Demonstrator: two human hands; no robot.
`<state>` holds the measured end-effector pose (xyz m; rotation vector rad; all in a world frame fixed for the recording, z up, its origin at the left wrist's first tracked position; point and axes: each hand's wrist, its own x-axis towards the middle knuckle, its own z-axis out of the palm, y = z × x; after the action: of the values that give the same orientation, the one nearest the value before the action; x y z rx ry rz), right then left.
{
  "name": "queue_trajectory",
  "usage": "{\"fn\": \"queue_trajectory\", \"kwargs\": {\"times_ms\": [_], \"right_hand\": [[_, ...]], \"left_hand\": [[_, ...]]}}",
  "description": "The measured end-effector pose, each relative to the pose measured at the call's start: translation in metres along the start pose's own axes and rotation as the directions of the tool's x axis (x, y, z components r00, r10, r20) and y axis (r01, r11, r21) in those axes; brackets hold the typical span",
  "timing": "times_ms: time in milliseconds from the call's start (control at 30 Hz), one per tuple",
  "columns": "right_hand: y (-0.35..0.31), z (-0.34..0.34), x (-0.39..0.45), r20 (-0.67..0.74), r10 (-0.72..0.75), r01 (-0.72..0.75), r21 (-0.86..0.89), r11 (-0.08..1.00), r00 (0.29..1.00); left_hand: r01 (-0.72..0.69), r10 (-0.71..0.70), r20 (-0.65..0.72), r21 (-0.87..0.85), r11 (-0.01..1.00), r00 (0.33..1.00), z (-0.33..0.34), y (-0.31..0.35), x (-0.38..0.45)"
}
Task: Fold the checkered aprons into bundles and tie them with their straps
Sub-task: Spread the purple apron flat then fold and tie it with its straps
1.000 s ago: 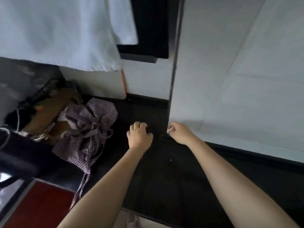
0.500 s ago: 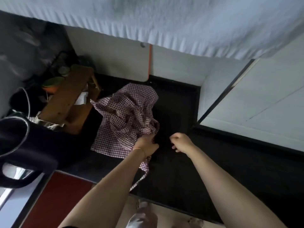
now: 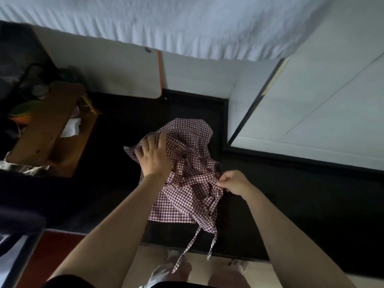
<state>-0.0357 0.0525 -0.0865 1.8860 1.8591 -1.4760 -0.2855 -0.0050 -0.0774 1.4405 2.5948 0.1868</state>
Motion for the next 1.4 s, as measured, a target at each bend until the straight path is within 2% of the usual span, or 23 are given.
{"fn": "queue_trajectory", "kwargs": {"times_ms": [100, 167, 200, 267, 333, 400, 500, 600, 667, 700, 800, 867, 933, 1000, 1067, 1100, 1133, 1200, 1233, 1267, 1300, 1333, 1400], "right_hand": [[0.029, -0.022, -0.010, -0.162, 0.158, -0.179, -0.123, 0.976, 0.974], [0.038, -0.026, -0.014, -0.345, 0.189, -0.276, -0.222, 0.935, 0.919], [0.039, -0.027, -0.016, -0.446, 0.152, -0.271, -0.218, 0.937, 0.882], [0.028, -0.027, -0.020, -0.537, 0.018, -0.093, -0.112, 0.989, 0.843], [0.009, -0.029, -0.026, -0.453, -0.102, 0.130, 0.031, 0.991, 0.886], [-0.009, -0.032, -0.035, -0.280, -0.195, 0.221, 0.066, 0.973, 0.940], [-0.023, -0.034, -0.046, -0.128, -0.238, 0.243, 0.023, 0.970, 0.963], [-0.020, -0.049, -0.055, -0.093, -0.229, 0.234, 0.053, 0.971, 0.969], [-0.004, -0.070, -0.067, -0.200, -0.185, 0.225, 0.196, 0.954, 0.962], [-0.001, -0.076, -0.069, -0.244, -0.131, 0.205, 0.307, 0.930, 0.961], [0.041, -0.121, -0.086, -0.402, 0.069, 0.217, 0.622, 0.753, 0.913], [0.076, -0.154, -0.096, -0.419, 0.170, 0.207, 0.712, 0.670, 0.892], [0.107, -0.184, -0.106, -0.427, 0.241, 0.207, 0.766, 0.608, 0.872], [0.139, -0.218, -0.117, -0.486, 0.372, 0.271, 0.823, 0.500, 0.791], [0.173, -0.254, -0.123, -0.509, 0.562, 0.348, 0.860, 0.374, 0.653], [0.190, -0.269, -0.124, -0.522, 0.642, 0.330, 0.853, 0.404, 0.562], [0.206, -0.280, -0.121, -0.554, 0.684, 0.241, 0.829, 0.505, 0.475], [0.231, -0.289, -0.113, -0.736, 0.550, 0.022, 0.606, 0.795, 0.395], [0.240, -0.288, -0.105, -0.837, 0.387, -0.065, 0.394, 0.917, 0.387], [0.252, -0.287, -0.095, -0.895, 0.188, -0.107, 0.157, 0.982, 0.405], [0.256, -0.280, -0.088, -0.883, -0.007, -0.098, -0.059, 0.993, 0.470], [0.261, -0.274, -0.081, -0.800, -0.156, -0.034, -0.215, 0.976, 0.580], [0.264, -0.258, -0.073, -0.517, -0.350, 0.163, -0.371, 0.914, 0.781]], "left_hand": [[-0.016, 0.020, -0.075, 0.063, 0.998, 0.997, -0.006, 0.009, 0.005], [-0.068, 0.069, -0.071, 0.018, 0.998, 0.995, -0.008, 0.016, 0.005], [-0.103, 0.101, -0.066, -0.042, 0.994, 0.993, -0.010, 0.024, 0.004], [-0.170, 0.168, -0.021, -0.177, 0.970, 0.985, -0.020, 0.043, -0.004], [-0.199, 0.226, 0.042, -0.340, 0.919, 0.973, -0.036, 0.064, -0.012], [-0.173, 0.261, 0.101, -0.516, 0.839, 0.960, -0.056, 0.083, -0.018], [-0.218, 0.332, 0.070, -0.624, 0.750, 0.941, -0.079, 0.107, -0.023], [-0.229, 0.352, 0.037, -0.695, 0.682, 0.935, -0.095, 0.130, -0.028], [-0.278, 0.417, 0.042, -0.684, 0.674, 0.908, -0.102, 0.148, -0.033], [-0.269, 0.438, 0.101, -0.660, 0.702, 0.893, -0.099, 0.146, -0.028], [-0.260, 0.422, 0.302, -0.454, 0.852, 0.855, -0.090, 0.172, -0.031], [-0.339, 0.391, 0.320, -0.208, 0.918, 0.863, -0.084, 0.198, -0.044], [-0.394, 0.426, 0.276, -0.165, 0.904, 0.862, -0.073, 0.227, -0.058], [-0.376, 0.435, 0.215, -0.266, 0.888, 0.875, -0.062, 0.260, -0.076], [-0.330, 0.378, 0.099, -0.322, 0.887, 0.921, -0.046, 0.289, -0.091], [-0.305, 0.342, 0.061, -0.329, 0.894, 0.938, -0.036, 0.301, -0.099], [-0.275, 0.304, 0.046, -0.315, 0.908, 0.951, -0.026, 0.310, -0.106], [-0.184, 0.209, 0.076, -0.252, 0.950, 0.975, -0.003, 0.319, -0.123], [-0.140, 0.162, 0.104, -0.192, 0.971, 0.981, 0.008, 0.322, -0.130], [-0.096, 0.114, 0.148, -0.121, 0.988, 0.982, 0.023, 0.329, -0.140], [-0.061, 0.074, 0.209, -0.066, 0.996, 0.975, 0.034, 0.332, -0.146], [-0.027, 0.035, 0.283, -0.030, 0.999, 0.959, 0.050, 0.336, -0.153], [-0.013, 0.017, 0.416, -0.011, 1.000, 0.909, 0.075, 0.337, -0.163]]}}
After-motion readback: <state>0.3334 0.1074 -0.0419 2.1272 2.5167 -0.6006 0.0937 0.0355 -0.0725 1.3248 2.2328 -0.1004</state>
